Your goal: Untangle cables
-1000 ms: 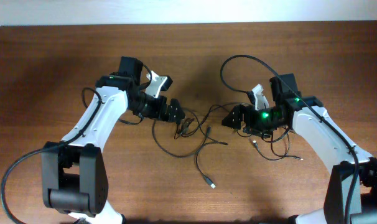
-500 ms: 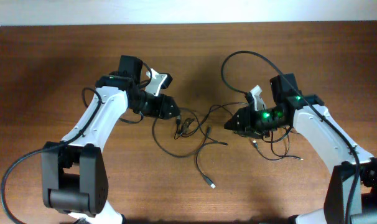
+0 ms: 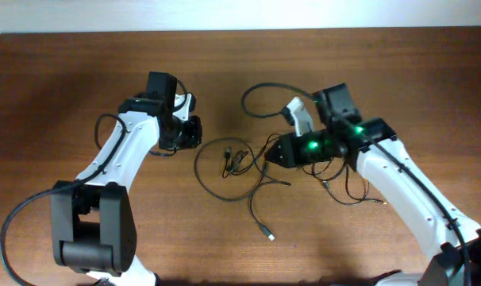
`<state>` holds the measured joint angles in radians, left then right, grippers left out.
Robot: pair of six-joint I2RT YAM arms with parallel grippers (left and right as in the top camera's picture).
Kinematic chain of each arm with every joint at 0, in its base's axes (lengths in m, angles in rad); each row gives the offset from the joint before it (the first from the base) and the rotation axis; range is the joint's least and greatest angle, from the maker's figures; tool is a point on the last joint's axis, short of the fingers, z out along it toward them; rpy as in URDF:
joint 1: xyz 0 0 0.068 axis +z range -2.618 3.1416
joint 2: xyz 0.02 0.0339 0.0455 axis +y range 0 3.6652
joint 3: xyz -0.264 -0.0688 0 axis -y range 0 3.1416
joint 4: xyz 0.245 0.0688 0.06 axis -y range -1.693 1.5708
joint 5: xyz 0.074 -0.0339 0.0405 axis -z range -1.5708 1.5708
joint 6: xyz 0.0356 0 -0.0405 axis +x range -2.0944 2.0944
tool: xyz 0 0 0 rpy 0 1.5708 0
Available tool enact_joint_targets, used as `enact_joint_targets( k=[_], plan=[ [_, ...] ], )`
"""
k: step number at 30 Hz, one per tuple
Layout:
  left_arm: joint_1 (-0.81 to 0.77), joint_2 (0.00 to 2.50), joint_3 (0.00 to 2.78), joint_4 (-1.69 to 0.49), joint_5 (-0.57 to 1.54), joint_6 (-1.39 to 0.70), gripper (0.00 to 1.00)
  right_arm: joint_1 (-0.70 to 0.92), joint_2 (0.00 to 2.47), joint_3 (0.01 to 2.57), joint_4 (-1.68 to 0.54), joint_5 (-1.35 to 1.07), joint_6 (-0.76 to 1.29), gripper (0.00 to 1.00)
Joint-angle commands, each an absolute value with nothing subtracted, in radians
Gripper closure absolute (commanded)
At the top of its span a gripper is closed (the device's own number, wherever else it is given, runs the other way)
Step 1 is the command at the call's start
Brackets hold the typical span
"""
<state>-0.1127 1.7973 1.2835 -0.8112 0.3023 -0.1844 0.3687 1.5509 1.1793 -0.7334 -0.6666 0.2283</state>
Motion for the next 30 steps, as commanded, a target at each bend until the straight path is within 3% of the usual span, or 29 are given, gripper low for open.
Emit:
enact_joint_targets(
  k=[1,2,8,10,15,20,21,22,25,30],
  plan=[
    [-0.131,1.786,1.268,-0.83,0.35,-0.082,0.81,0.406,1.552,1.194,-0.681,-0.507,0.3,0.72],
    [-0.155,1.786,1.267,-0.842,0.355,-0.021,0.72,0.406,1.569,1.194,-0.653,-0.488,0.339,0.72],
    [-0.29,1.786,1.266,-0.862,0.355,0.059,0.48,0.384,1.765,1.194,-0.627,-0.485,0.38,0.73],
    [-0.318,1.786,1.266,-0.862,0.355,0.059,0.47,0.36,1.825,1.194,-0.63,-0.489,0.384,0.78],
    [-0.36,1.786,1.25,-0.834,0.31,0.035,0.43,0.332,1.887,1.194,-0.631,-0.542,0.387,0.77],
    [-0.378,1.787,1.214,-0.817,0.31,0.015,0.43,0.332,1.887,1.194,-0.631,-0.542,0.387,0.73],
    [-0.385,1.787,1.209,-0.808,0.31,0.015,0.53,0.332,1.887,1.194,-0.631,-0.542,0.387,0.72],
    [-0.397,1.787,1.208,-0.795,0.311,0.015,0.55,0.332,1.887,1.194,-0.631,-0.542,0.387,0.71],
    [-0.434,1.787,1.205,-0.76,0.31,0.015,0.54,0.332,1.887,1.194,-0.632,-0.542,0.387,0.71],
    [-0.456,1.79,1.154,-0.678,0.299,0.014,0.64,0.332,1.887,1.194,-0.632,-0.542,0.387,0.71]
  ],
)
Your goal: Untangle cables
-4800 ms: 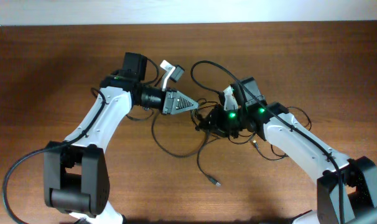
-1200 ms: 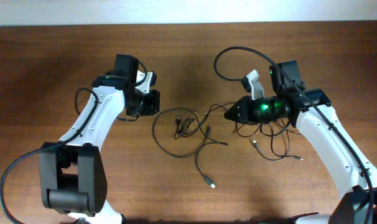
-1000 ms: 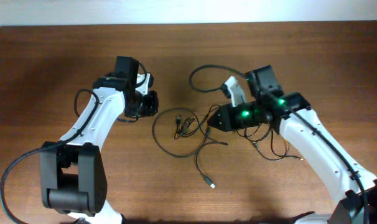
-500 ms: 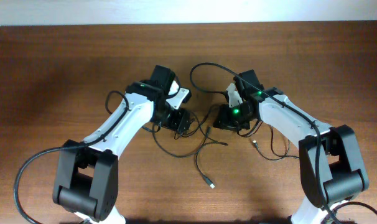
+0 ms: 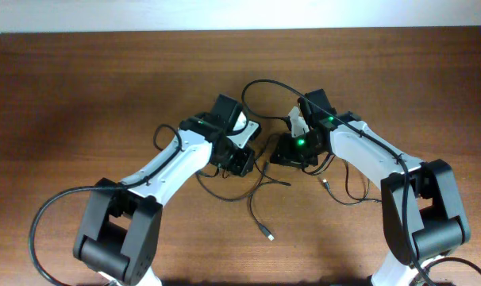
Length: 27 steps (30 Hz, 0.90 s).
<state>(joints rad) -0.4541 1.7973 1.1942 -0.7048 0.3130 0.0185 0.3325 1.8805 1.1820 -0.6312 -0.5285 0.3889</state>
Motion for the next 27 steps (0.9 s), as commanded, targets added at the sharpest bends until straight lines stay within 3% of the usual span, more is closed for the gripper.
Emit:
enact_joint_targets(
  k=[1,2,3,6,11,16,19,21,27],
  plan=[
    [-0.456,1.79,1.147,-0.668,0.268,0.012,0.8,0.333,1.887,1.194,-0.632,-0.542,0.386,0.71],
    [-0.456,1.789,1.147,-0.665,0.262,0.012,0.96,0.334,1.887,1.194,-0.632,-0.542,0.386,0.71],
    [-0.456,1.785,1.161,-0.67,0.265,0.012,1.0,0.333,1.887,1.194,-0.635,-0.542,0.386,0.71],
    [-0.455,1.723,1.229,-0.716,0.265,0.012,1.0,0.333,1.886,1.194,-0.643,-0.555,0.386,0.72],
    [-0.402,1.555,1.302,-0.856,0.284,0.021,1.0,0.293,1.84,1.196,-0.651,-0.79,0.317,0.71],
    [-0.222,1.559,1.302,-0.929,0.786,0.153,1.0,0.24,1.654,1.196,-0.672,-0.85,0.276,0.64],
    [-0.165,1.56,1.301,-0.93,0.944,0.208,1.0,0.24,1.61,1.196,-0.67,-0.893,0.277,0.62],
    [-0.16,1.561,1.301,-0.93,1.033,0.255,0.94,0.24,1.605,1.195,-0.646,-0.932,0.358,0.62],
    [-0.161,1.561,1.301,-0.93,1.033,0.286,0.92,0.241,1.607,1.195,-0.488,-0.93,0.683,0.56]
  ],
)
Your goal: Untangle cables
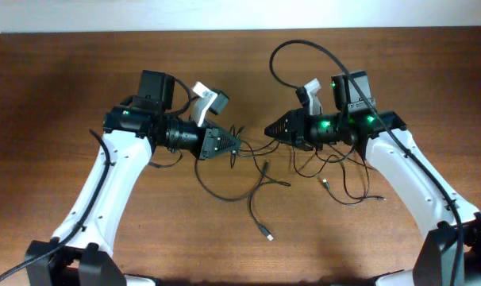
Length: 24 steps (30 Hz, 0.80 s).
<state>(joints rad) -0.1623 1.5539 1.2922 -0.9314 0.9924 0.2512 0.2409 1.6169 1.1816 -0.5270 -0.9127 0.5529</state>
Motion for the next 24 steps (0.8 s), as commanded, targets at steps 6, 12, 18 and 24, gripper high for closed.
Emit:
enact_joint_targets(
  k=[6,12,18,24],
  plan=[
    [-0.161,1.561,1.301,-0.929,1.032,0.286,0.92,0.289,1.61,1.194,-0.535,-0.815,0.716,0.53],
    [-0.161,1.561,1.301,-0.93,1.033,0.286,0.92,0.345,1.611,1.192,-0.538,-0.742,0.717,0.51],
    [-0.161,1.561,1.301,-0.929,1.032,0.286,0.92,0.376,1.611,1.182,-0.551,-0.666,0.749,0.51],
    [-0.161,1.561,1.301,-0.93,1.025,0.286,0.92,0.318,1.611,1.182,-0.561,-0.553,0.749,0.49]
  ],
)
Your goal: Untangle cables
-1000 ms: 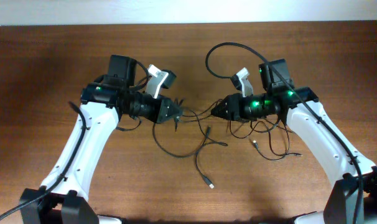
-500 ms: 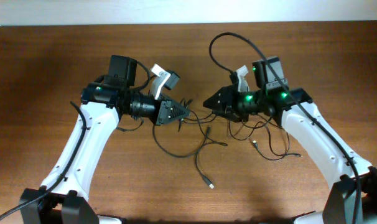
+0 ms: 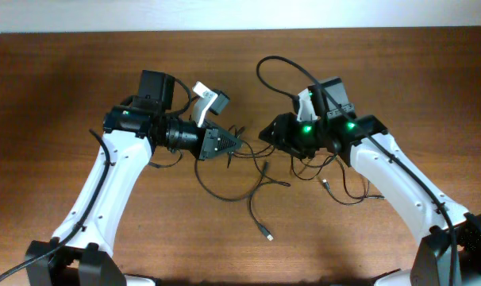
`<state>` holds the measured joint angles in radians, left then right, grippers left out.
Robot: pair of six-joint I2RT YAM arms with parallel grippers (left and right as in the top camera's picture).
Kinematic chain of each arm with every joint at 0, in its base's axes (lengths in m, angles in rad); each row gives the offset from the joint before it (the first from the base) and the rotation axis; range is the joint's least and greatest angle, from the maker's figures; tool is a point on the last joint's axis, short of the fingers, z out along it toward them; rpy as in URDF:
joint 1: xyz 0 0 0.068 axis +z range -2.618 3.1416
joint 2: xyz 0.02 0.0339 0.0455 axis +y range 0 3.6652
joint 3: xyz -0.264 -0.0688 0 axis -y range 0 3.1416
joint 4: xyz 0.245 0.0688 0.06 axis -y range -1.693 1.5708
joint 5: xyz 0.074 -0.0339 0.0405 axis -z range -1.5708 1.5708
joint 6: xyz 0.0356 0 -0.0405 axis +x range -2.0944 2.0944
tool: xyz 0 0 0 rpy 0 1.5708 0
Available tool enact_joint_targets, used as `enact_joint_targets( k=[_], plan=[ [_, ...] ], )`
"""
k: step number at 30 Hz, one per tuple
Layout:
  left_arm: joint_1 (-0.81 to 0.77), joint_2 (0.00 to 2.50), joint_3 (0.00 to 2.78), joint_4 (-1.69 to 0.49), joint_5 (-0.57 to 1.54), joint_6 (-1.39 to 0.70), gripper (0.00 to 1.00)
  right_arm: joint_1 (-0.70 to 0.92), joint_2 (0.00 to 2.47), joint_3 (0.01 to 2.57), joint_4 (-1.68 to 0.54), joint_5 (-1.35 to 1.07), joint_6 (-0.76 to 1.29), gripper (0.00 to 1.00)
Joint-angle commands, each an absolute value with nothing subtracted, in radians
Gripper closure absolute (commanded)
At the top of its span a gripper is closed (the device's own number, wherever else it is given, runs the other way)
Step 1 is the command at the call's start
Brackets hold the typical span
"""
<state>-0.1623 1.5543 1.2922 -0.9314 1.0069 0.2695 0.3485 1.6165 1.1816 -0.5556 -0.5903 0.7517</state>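
A tangle of thin black cables [image 3: 248, 171] lies on the table's middle, with a loop [image 3: 221, 189] and a plug end [image 3: 268, 233] toward the front. My left gripper [image 3: 234, 145] points right and is shut on a black strand at the tangle's upper left. The right gripper [image 3: 264, 133] points left, close to it, and looks shut on another strand. A thicker black loop [image 3: 276, 65] arches up behind the right gripper. Between the two tips a short strand [image 3: 250, 149] sags.
More thin black cable [image 3: 353, 191] lies under the right arm, with a small plug [image 3: 325, 183] at its left. The brown wooden table [image 3: 58, 87] reaches to a pale wall at the back.
The right gripper has moved left and slightly down, closer to the left gripper. The arched loop behind it shifted left, and the strand between the tips went slack. The left arm has not moved.
First the left gripper stood left of the tangle and the right one at its right edge. Then both were down at the tangle, close together. After that they were apart with a strand stretched between them; now the right one has come back closer.
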Motion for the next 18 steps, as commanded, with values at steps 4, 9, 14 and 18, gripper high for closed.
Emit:
enact_joint_targets(
  k=[4,9,14,18],
  plan=[
    [-0.161,1.561,1.301,-0.929,1.025,0.286,0.91,0.327,1.611,1.181,-0.589,-0.552,0.749,0.49],
    [-0.161,1.561,1.301,-0.929,1.029,0.286,0.91,0.377,1.611,1.181,-0.587,-0.541,0.833,0.49],
    [-0.161,1.561,1.301,-0.93,1.029,0.286,0.91,0.42,1.611,1.181,-0.586,-0.525,0.882,0.49],
    [-0.161,1.561,1.301,-0.93,1.029,0.286,0.91,0.421,1.611,1.181,-0.587,-0.425,0.908,0.54]
  ],
)
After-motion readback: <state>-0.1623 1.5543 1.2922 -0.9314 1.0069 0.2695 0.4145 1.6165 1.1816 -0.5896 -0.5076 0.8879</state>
